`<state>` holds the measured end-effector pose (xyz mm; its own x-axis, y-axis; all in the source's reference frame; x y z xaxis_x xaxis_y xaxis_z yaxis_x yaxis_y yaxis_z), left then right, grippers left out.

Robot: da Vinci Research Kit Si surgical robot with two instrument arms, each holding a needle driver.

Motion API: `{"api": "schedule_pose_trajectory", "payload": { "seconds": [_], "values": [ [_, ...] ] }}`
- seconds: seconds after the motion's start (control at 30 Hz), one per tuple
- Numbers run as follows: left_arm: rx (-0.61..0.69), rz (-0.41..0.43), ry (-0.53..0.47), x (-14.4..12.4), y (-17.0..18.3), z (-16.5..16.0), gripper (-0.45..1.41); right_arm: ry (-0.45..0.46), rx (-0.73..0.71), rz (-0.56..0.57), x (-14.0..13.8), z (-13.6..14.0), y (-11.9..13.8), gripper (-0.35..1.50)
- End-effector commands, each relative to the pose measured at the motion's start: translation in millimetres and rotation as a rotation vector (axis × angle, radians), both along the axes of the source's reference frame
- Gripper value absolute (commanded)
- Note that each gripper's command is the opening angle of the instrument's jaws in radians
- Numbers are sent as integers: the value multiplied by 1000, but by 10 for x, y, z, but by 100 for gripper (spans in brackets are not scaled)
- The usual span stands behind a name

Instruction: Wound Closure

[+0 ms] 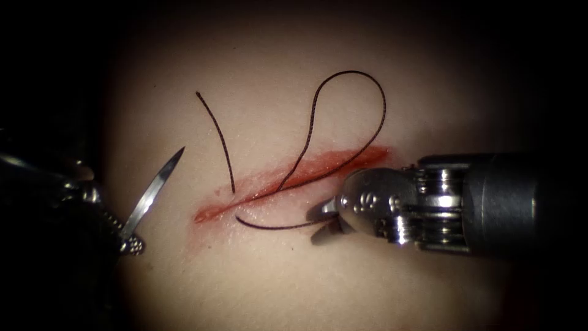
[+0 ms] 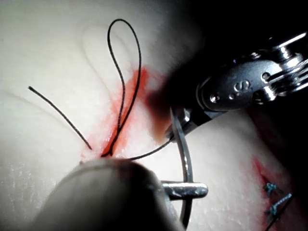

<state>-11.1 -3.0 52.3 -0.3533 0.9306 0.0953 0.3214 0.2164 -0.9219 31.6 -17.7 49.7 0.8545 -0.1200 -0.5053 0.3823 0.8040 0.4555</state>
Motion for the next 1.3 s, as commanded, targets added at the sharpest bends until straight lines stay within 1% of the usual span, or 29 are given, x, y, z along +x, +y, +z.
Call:
{"api": "schedule_pose_trajectory", "payload": {
  "seconds": [0.03,0.13,0.23,0.3,0.4,0.5,0.53,0.63,0.73,0.83,1.07,1.17,1.3],
  "values": [
    [-1,1,2,-5,-2,5,-45,7,21,-13,7,-3,6,-35],
    [-2,2,5,-5,-2,5,-45,-10,45,1,5,-9,10,-35],
    [-2,2,5,-4,-2,5,-45,-10,61,0,-5,-18,19,-35],
    [-4,3,7,-5,-2,5,-45,-27,65,37,-27,-20,33,-35],
    [-4,3,7,-5,-3,4,-45,-68,67,51,-58,-13,48,-35],
    [-3,3,7,-5,-3,4,-45,-124,74,78,-102,3,65,-35],
    [-3,3,7,-5,-3,4,-45,-152,87,103,-121,10,72,-35],
    [-3,3,7,-5,-2,4,-45,-184,95,133,-168,26,91,-35],
    [-3,3,7,-5,-2,5,-45,-233,88,152,-207,38,107,-35],
    [-3,4,7,-5,-2,4,-45,-273,97,179,-240,46,117,-35],
    [-1,4,6,-5,0,3,-45,-342,111,229,-307,64,133,-35],
    [-2,5,9,-5,-1,3,-45,-362,97,248,-329,70,142,-35],
    [-2,5,9,-5,0,3,-45,-383,94,276,-349,75,152,-35]
  ]
}}
